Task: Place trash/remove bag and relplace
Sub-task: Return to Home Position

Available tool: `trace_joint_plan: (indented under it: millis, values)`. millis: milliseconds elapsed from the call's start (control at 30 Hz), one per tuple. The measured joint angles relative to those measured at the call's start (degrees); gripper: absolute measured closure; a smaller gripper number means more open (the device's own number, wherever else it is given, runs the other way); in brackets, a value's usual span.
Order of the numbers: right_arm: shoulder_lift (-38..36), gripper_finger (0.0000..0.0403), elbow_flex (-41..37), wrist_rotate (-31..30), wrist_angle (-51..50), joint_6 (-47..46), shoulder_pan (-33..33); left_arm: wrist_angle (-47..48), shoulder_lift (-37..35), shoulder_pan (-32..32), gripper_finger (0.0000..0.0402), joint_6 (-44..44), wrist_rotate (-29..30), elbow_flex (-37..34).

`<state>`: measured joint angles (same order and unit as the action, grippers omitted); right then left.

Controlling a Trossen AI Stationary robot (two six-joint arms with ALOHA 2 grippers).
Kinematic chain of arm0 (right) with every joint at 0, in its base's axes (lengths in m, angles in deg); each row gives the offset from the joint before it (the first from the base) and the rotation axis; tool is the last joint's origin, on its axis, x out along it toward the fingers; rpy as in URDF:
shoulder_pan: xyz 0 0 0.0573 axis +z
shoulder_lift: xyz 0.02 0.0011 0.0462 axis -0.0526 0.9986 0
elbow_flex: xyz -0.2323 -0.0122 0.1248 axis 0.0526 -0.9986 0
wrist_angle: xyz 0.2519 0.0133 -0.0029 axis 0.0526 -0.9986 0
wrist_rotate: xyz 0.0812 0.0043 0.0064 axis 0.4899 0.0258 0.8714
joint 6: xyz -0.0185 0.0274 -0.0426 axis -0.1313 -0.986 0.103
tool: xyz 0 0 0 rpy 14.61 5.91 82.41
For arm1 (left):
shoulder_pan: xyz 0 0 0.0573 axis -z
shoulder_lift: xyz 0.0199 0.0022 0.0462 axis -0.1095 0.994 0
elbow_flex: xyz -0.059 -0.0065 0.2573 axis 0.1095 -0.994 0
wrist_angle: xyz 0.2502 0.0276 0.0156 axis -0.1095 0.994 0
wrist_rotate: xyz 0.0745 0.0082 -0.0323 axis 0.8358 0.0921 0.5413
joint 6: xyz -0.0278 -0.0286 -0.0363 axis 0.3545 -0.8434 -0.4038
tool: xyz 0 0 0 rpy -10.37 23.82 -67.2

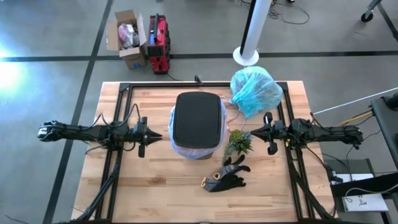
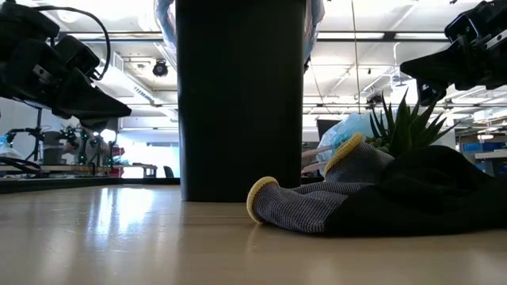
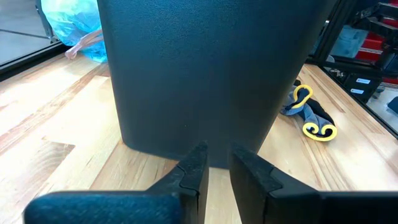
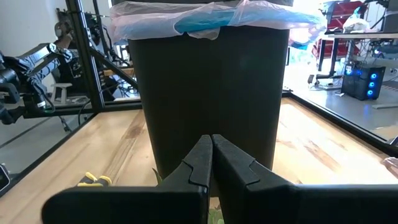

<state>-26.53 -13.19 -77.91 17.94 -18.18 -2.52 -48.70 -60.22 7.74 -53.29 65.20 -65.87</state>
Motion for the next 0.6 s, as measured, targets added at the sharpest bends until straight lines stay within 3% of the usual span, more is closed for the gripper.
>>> trace_joint_plan:
  millis: [600]
  values:
    - [0.0, 0.0403, 0.0, 0.0, 0.01, -0.02, 0.0, 0.01, 0.0, 0.0, 0.0353, -0.01, 0.0, 0.0]
